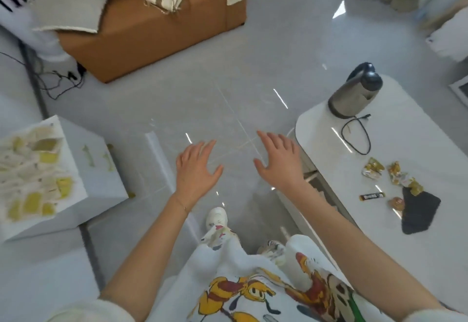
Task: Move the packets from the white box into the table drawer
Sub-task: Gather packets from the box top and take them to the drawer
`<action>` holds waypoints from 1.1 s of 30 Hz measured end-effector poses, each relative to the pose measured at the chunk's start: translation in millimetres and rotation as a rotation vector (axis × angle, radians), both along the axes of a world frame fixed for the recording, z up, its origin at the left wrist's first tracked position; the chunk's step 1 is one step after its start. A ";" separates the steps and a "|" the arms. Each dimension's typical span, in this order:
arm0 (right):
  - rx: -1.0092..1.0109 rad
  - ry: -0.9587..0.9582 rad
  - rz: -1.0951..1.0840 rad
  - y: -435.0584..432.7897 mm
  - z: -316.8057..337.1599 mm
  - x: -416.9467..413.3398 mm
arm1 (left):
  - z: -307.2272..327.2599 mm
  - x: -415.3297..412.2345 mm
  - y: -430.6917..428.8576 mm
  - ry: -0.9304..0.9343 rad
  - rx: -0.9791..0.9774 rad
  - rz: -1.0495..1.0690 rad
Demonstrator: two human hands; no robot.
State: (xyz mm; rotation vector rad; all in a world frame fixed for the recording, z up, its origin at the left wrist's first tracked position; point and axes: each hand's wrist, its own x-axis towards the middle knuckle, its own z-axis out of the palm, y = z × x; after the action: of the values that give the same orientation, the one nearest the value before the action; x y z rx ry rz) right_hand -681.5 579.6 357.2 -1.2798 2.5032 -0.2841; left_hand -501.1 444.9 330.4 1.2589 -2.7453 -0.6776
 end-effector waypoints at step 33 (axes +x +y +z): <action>0.142 -0.028 0.978 -517.9 12.9 155.5 | 7.7 206.0 -285.8 0.112 0.087 1.074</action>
State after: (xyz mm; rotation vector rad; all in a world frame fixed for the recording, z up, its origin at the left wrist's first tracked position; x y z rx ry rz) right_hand -525.9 61.7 370.1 -2.1830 1.5566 0.1103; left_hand -295.2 159.1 338.0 2.2565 -1.5457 -0.6685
